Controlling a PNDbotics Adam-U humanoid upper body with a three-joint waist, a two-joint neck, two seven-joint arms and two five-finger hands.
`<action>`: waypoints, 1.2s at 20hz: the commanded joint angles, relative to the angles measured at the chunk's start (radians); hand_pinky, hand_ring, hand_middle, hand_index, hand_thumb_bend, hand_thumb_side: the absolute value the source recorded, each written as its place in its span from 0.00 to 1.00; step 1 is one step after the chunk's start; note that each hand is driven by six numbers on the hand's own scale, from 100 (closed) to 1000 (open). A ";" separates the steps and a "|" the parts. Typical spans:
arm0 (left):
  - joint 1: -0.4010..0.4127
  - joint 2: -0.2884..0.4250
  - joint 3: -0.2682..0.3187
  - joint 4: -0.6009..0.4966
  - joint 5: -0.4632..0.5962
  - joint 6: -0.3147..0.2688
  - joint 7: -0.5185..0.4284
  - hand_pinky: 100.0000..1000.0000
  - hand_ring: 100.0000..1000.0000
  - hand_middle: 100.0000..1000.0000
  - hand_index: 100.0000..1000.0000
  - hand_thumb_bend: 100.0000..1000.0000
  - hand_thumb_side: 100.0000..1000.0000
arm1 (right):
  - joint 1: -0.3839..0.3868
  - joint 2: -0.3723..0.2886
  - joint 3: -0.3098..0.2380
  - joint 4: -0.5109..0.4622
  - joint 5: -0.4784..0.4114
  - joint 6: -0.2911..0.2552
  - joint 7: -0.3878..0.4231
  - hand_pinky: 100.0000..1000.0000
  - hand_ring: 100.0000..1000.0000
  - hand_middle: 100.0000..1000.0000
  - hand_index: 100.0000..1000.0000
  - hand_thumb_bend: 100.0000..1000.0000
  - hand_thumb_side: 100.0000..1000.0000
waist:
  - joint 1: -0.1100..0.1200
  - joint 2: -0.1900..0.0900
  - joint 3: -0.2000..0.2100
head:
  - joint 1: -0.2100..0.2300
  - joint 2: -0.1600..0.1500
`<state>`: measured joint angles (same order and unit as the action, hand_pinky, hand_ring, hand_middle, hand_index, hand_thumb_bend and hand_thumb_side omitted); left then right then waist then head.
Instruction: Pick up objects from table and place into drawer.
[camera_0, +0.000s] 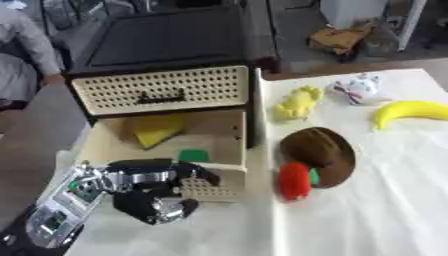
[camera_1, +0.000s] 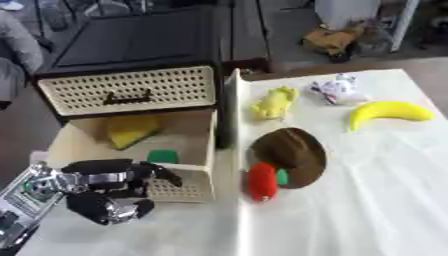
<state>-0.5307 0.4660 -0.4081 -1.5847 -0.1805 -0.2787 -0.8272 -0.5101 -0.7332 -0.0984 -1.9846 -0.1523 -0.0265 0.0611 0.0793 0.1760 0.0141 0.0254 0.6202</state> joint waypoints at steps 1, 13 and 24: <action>-0.020 0.019 0.024 0.009 -0.013 -0.038 0.000 0.00 0.00 0.89 1.00 0.00 0.74 | -0.017 -0.012 -0.009 -0.015 -0.003 0.000 0.003 0.61 0.77 0.54 0.63 0.47 0.98 | -0.006 -0.009 0.000 | 0.001 -0.016; -0.040 0.010 0.026 0.048 -0.010 -0.053 0.006 0.00 0.00 0.87 1.00 0.00 0.78 | -0.021 -0.004 -0.010 -0.015 -0.004 0.004 0.007 0.61 0.77 0.54 0.63 0.47 0.97 | -0.008 0.002 -0.006 | 0.005 -0.027; -0.073 0.003 0.052 0.126 -0.064 -0.064 0.015 0.00 0.00 0.88 1.00 0.00 0.74 | -0.028 0.006 -0.011 -0.015 -0.009 0.010 0.009 0.61 0.78 0.54 0.64 0.47 0.97 | -0.006 0.013 -0.017 | 0.011 -0.041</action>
<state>-0.5953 0.4570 -0.3689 -1.4874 -0.2307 -0.3143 -0.7917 -0.5203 -0.7136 -0.0989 -1.9846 -0.1568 -0.0181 0.0684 0.0790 0.1982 -0.0011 0.0315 0.5928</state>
